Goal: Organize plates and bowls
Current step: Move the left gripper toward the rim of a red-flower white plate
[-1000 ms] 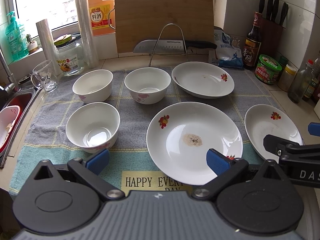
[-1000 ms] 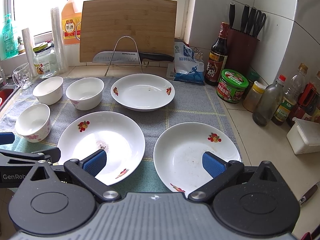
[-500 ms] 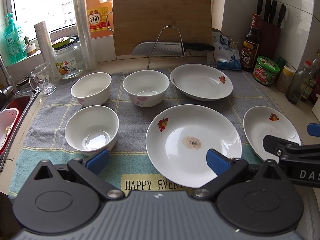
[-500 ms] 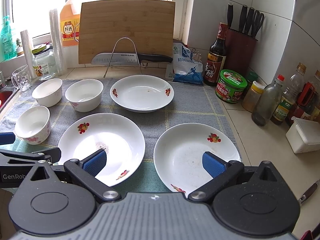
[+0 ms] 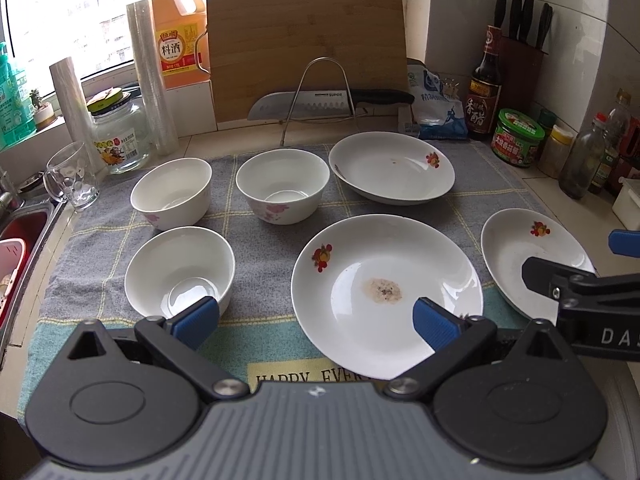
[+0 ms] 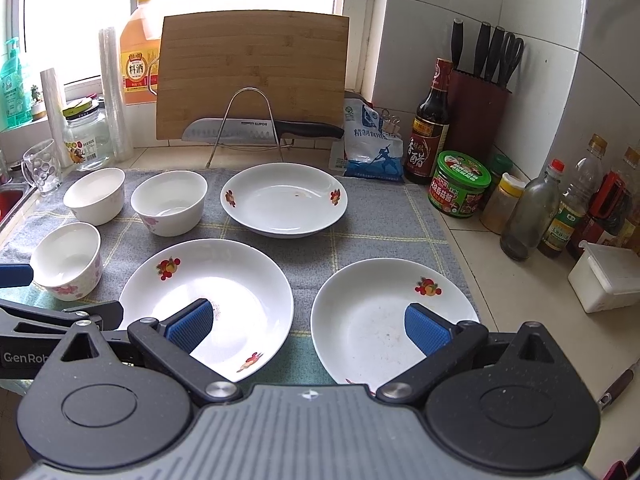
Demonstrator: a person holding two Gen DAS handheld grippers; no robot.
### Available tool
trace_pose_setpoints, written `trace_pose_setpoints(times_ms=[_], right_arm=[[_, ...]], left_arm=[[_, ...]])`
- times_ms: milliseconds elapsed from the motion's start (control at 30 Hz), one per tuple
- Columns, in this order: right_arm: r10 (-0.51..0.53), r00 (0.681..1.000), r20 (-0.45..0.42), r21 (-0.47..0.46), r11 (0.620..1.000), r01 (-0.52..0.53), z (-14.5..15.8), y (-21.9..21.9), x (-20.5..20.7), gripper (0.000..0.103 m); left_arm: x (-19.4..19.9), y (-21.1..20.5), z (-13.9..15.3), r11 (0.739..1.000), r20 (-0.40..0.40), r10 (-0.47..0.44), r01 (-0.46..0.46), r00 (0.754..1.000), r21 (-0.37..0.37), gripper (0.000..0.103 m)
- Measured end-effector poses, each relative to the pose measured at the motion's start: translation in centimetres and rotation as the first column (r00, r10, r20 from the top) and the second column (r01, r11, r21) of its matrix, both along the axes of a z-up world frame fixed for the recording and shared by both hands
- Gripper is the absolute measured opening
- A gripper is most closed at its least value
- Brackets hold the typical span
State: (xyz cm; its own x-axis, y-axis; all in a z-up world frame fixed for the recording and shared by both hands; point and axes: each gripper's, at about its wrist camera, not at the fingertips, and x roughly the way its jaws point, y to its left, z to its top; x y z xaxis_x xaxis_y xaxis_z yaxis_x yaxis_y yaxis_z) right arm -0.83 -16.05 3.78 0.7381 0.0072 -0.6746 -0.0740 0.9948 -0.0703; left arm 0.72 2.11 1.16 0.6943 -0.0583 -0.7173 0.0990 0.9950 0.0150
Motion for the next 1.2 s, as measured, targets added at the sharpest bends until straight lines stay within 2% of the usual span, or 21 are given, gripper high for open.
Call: trace_pose_setpoints(times_ms=[100, 233, 333, 467, 633, 800, 933, 1067, 1200], right_arm=[[-0.002, 1.000, 0.019, 0.008, 1.000, 0.002, 0.1, 0.2, -0.3, 0.103], [-0.031, 0.999, 0.027, -0.032, 0.999, 0.032, -0.3, 0.4, -0.5, 0.103], [-0.063, 0.998, 0.033, -0.048, 0.997, 0.064, -0.7, -0.1, -0.9, 0.103], [-0.127, 0.992, 0.030, -0.070, 0.989, 0.128, -1.6, -1.2, -1.8, 0.103], [-0.173, 0.985, -0.011, -0.048, 0.984, 0.172, -3.5, -3.5, -2.8, 0.103], [-0.172, 0.982, -0.081, -0.052, 0.984, 0.169, -6.6, -5.2, -2.5, 0.103], [-0.164, 0.979, -0.119, -0.032, 0.986, 0.162, -8.9, -6.5, -1.6, 0.103], [-0.145, 0.980, -0.138, -0.009, 0.989, 0.145, -10.7, -7.9, -0.5, 0.103], [-0.118, 0.982, -0.150, 0.004, 0.993, 0.120, -11.7, -9.2, 0.5, 0.103]], left_arm=[[0.3, 0.3, -0.1, 0.999, -0.003, -0.042, 0.042, 0.999, -0.005, 0.102], [0.7, 1.2, -0.5, 0.996, -0.004, -0.088, 0.088, 0.996, -0.024, 0.102], [1.0, 2.0, -0.5, 0.988, -0.004, -0.139, 0.138, 0.990, -0.065, 0.102], [1.2, 2.2, -0.4, 0.985, 0.041, -0.173, 0.174, 0.984, -0.015, 0.102], [2.0, 2.5, -0.5, 0.976, 0.054, -0.209, 0.212, 0.976, -0.053, 0.102], [2.3, 1.9, -0.8, 0.974, 0.073, -0.214, 0.218, 0.974, -0.057, 0.102], [3.3, 1.7, -1.2, 0.969, 0.047, -0.205, 0.210, 0.978, -0.132, 0.102], [4.8, 0.7, -1.7, 0.985, 0.000, -0.137, 0.136, 0.991, -0.106, 0.102], [6.0, -0.7, -1.5, 0.981, -0.016, -0.160, 0.158, 0.987, -0.113, 0.102]])
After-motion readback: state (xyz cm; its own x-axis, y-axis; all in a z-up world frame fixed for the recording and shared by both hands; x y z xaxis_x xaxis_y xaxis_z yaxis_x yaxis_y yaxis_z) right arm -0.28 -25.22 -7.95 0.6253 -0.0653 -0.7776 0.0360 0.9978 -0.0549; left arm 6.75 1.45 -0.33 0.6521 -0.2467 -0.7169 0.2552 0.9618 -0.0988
